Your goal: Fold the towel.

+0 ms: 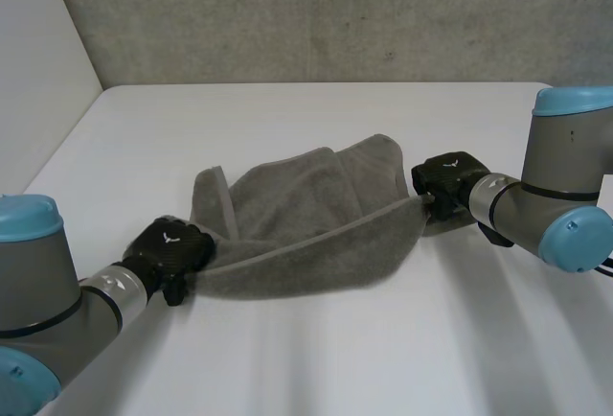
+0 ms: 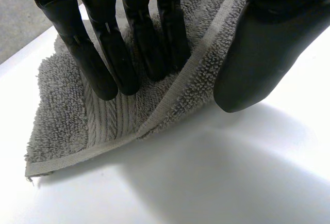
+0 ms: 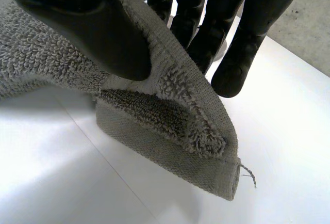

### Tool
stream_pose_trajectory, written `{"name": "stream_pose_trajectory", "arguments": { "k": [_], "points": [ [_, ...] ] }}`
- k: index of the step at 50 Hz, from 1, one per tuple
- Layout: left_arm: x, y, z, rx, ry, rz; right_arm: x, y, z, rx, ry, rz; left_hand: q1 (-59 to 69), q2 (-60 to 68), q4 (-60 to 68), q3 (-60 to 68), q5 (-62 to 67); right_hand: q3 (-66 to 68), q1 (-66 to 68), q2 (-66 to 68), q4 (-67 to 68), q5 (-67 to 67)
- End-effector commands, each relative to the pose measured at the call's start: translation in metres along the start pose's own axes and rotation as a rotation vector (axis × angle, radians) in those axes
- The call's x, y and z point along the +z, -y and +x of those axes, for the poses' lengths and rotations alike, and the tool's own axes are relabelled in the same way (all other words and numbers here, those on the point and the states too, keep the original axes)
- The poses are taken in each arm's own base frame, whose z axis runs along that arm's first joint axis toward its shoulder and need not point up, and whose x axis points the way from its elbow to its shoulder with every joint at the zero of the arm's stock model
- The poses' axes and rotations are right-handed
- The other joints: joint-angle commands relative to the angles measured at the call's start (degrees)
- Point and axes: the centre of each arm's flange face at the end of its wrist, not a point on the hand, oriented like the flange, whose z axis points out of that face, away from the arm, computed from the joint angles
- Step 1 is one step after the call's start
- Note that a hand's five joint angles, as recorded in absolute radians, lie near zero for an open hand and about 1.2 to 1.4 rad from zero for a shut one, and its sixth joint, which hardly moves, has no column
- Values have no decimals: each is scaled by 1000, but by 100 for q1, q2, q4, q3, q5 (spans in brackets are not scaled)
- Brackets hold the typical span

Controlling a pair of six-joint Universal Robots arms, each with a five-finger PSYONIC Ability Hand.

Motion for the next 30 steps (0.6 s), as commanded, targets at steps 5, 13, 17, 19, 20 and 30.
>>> {"name": "stream_pose_trajectory", "arguments": {
  "k": [5,13,17,19,20,30],
  "points": [
    [0,5,-2,-1,5,19,-4,7,5,-2,-14,17,1798,1747,1772,1761,786,376,367,464,332,330],
    [-16,48,-17,38,51,175,-37,51,22,-25,-71,129,1798,1747,1772,1761,786,376,367,464,332,330],
    [-44,106,-41,71,147,378,-84,101,33,-69,-137,275,1798,1747,1772,1761,786,376,367,464,332,330],
    [-58,128,-49,68,182,454,-101,117,35,-84,-152,326,1798,1747,1772,1761,786,376,367,464,332,330],
    [-71,148,-56,57,208,525,-120,133,35,-104,-164,381,1798,1747,1772,1761,786,376,367,464,332,330],
    [-127,218,-78,-70,227,747,-204,189,39,-169,-220,538,1798,1747,1772,1761,786,376,367,464,332,330]
  ]
}}
